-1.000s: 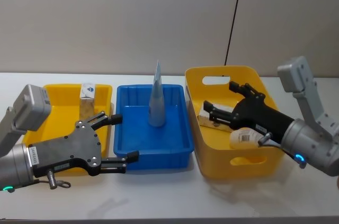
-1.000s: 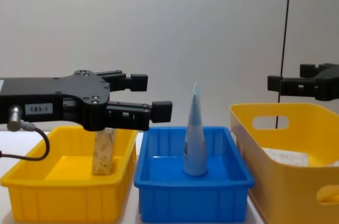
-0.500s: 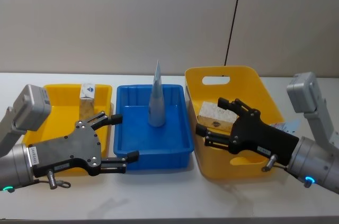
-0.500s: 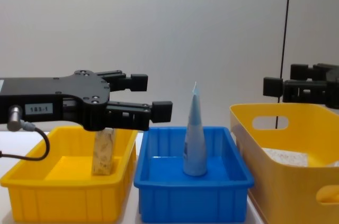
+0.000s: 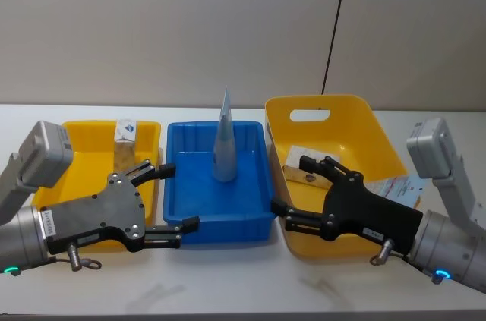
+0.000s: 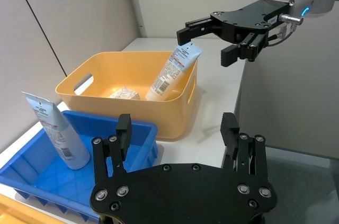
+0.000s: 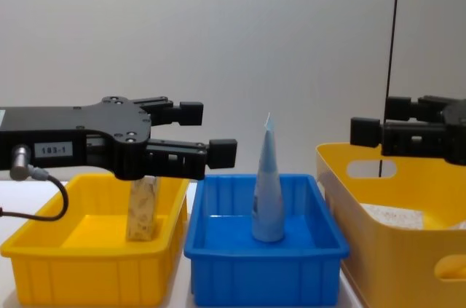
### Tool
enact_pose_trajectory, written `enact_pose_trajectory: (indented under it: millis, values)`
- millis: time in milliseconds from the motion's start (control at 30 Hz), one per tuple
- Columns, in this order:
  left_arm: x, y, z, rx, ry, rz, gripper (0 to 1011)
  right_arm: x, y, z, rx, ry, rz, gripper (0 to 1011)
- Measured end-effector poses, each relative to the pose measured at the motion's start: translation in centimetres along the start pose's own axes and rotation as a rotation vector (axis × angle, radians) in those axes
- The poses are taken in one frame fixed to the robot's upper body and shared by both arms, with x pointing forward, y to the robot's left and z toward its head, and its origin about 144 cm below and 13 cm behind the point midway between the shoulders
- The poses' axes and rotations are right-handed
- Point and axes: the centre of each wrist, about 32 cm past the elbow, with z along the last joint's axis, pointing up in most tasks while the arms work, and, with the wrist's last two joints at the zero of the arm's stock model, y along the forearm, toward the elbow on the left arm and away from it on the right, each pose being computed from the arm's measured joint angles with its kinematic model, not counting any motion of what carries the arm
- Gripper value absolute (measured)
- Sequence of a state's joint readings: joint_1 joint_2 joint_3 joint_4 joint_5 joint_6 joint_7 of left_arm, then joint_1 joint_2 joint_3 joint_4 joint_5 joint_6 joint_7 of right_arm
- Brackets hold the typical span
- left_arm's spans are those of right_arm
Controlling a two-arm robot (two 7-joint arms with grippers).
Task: Bimanual collaborative sorting of washing and personal care products
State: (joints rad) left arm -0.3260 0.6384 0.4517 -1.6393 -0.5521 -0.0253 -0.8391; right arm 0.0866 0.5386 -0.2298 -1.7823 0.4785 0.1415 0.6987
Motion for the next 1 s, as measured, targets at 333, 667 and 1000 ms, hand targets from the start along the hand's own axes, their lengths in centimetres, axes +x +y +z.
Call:
enact_pose_trajectory:
  millis: [333, 667, 1000]
  values:
    - [0.00, 0.00, 0.00, 0.000, 0.000, 0.000, 1002, -0.30, 0.01, -0.06, 0.001, 0.003, 0.017, 1002]
    - [0.00, 0.00, 0.00, 0.000, 0.000, 0.000, 1001, -0.44, 0.01, -0.10, 0.002, 0.005, 0.025, 1002]
    - [0.00, 0.00, 0.00, 0.000, 0.000, 0.000, 1002, -0.50, 0.01, -0.13, 0.002, 0.005, 0.029, 1002]
